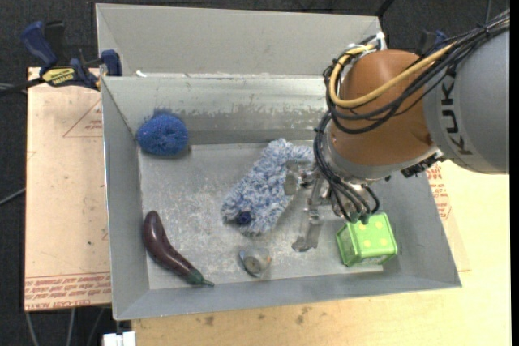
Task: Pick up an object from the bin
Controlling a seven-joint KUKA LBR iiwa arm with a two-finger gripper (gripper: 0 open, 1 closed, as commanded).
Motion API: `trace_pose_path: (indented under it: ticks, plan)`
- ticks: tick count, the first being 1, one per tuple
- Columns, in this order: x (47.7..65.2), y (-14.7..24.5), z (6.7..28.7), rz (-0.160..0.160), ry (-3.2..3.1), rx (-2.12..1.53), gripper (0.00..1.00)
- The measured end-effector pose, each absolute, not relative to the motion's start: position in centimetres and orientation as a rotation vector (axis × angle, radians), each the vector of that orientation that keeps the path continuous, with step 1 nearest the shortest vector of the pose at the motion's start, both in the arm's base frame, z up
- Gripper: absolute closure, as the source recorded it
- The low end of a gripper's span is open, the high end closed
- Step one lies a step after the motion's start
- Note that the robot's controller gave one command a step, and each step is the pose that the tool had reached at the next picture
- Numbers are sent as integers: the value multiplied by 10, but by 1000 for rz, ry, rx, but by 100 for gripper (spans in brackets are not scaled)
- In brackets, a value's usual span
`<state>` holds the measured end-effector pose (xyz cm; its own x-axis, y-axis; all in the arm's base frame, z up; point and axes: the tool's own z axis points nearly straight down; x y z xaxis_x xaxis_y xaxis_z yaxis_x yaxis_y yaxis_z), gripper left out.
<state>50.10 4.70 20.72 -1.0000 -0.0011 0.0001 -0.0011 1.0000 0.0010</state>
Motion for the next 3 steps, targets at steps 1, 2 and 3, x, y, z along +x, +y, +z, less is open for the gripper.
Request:
trace_pose_path:
  ticks: [1,2,3]
  plan:
    - [526,52,167,-3,-3152,13,0]
    - [529,63,122,-2,-3138,-163,0]
    - [557,98,77,-1,-3143,113,100]
